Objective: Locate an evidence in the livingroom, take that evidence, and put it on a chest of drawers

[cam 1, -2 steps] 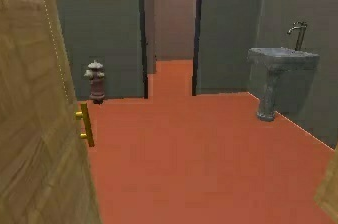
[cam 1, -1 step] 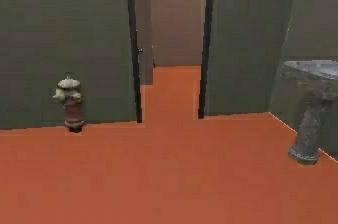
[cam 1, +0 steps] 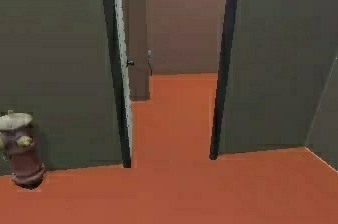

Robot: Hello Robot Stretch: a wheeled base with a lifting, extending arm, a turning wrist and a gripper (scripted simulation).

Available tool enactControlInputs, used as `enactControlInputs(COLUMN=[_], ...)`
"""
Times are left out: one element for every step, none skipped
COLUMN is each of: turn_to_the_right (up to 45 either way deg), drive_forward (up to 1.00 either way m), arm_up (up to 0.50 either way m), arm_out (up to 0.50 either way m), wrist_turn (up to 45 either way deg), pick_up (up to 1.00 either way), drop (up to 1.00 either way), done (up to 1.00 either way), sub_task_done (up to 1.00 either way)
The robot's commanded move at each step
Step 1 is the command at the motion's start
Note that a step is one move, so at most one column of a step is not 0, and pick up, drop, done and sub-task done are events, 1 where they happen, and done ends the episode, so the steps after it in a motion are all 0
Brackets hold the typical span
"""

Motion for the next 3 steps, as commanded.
enactControlInputs(turn_to_the_right=[0.0,3.0,0.0], drive_forward=[1.00,0.00,1.00], arm_up=[0.00,0.00,0.00], arm_out=[0.00,0.00,0.00], wrist_turn=[0.0,0.0,0.0], pick_up=[0.00,0.00,0.00], drop=[0.00,0.00,0.00], done=[0.00,0.00,0.00], sub_task_done=[0.00,0.00,0.00])
